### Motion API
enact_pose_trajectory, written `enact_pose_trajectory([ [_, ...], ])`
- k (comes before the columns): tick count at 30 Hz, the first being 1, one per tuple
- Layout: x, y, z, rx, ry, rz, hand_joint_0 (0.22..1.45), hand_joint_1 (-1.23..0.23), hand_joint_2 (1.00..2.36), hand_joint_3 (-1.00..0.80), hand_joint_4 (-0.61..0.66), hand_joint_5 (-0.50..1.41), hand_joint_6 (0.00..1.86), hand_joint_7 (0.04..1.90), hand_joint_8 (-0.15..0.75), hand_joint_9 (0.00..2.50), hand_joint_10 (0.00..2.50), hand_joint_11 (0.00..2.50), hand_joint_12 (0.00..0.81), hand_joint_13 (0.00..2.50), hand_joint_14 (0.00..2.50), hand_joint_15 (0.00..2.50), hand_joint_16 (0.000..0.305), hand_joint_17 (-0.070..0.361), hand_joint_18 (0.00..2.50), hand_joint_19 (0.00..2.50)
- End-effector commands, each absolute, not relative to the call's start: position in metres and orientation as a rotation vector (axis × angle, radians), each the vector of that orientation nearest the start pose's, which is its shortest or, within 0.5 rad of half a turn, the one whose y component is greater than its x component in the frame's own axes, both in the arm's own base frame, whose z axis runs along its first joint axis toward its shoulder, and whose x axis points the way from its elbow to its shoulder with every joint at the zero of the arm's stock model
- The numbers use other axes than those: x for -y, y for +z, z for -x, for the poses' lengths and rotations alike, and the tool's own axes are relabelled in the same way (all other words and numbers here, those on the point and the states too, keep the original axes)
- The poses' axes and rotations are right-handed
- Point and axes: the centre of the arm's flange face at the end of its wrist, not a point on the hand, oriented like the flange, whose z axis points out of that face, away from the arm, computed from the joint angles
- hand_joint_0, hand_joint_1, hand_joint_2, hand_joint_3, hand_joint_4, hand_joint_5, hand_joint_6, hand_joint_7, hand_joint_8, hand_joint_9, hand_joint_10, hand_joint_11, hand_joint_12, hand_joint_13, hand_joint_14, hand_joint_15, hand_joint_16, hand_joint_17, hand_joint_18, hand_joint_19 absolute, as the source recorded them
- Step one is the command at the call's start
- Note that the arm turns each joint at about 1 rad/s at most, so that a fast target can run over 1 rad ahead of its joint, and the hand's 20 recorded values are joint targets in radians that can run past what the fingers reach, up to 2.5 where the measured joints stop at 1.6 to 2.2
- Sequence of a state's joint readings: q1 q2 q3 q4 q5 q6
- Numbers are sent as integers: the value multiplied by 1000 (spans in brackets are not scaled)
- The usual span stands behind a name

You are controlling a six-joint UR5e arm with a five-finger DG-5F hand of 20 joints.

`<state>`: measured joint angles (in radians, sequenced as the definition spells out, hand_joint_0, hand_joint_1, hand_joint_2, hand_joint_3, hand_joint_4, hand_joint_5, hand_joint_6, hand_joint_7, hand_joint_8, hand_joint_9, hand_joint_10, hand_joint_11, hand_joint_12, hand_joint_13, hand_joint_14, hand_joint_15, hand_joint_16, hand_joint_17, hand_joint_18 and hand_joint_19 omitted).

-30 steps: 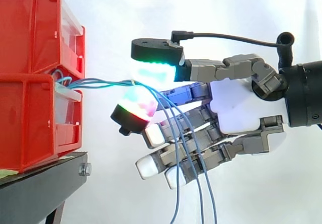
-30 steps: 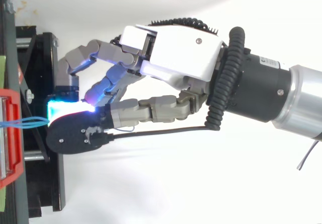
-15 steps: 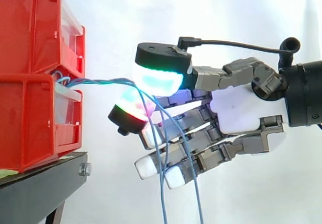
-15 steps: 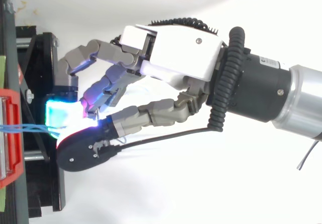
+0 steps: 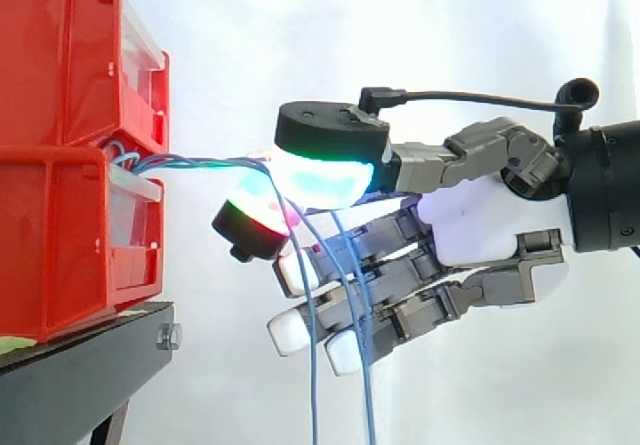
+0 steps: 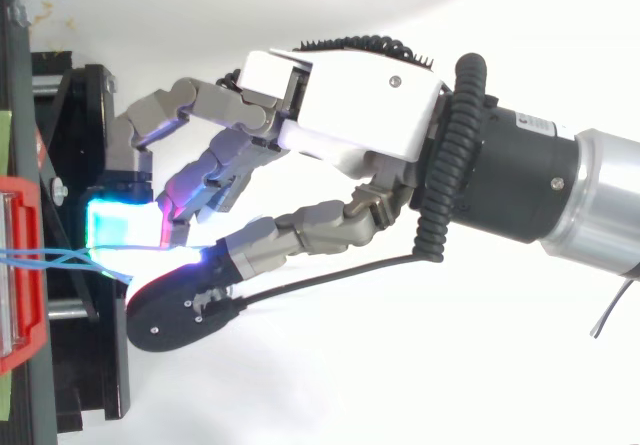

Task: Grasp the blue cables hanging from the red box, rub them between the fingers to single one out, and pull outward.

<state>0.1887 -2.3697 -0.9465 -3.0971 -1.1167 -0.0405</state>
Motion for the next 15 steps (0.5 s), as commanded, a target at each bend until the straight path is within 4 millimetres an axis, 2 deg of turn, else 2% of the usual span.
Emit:
enact_pose_trajectory([
  [1,30,280,-786,-1140,892,-1355,719,-892,1000,-500,-120,-155,922,1016,202,934,20,707,299,810,22,558,38,86,770,537],
  [7,30,280,-786,-1140,892,-1355,677,-942,1000,-500,-124,-138,910,988,193,919,20,693,296,798,22,561,38,85,769,544],
  [10,30,280,-786,-1139,891,-1355,652,-982,1000,-500,-64,-139,905,1015,196,909,21,703,297,792,23,556,38,85,769,546],
  [14,30,280,-786,-1140,892,-1355,610,-969,1000,-500,-48,-140,905,1016,197,904,20,723,292,783,22,558,38,85,766,550],
  [15,30,280,-786,-1139,893,-1354,560,-930,1000,-500,-38,-138,905,1010,199,909,18,717,296,777,22,563,39,87,773,556],
])
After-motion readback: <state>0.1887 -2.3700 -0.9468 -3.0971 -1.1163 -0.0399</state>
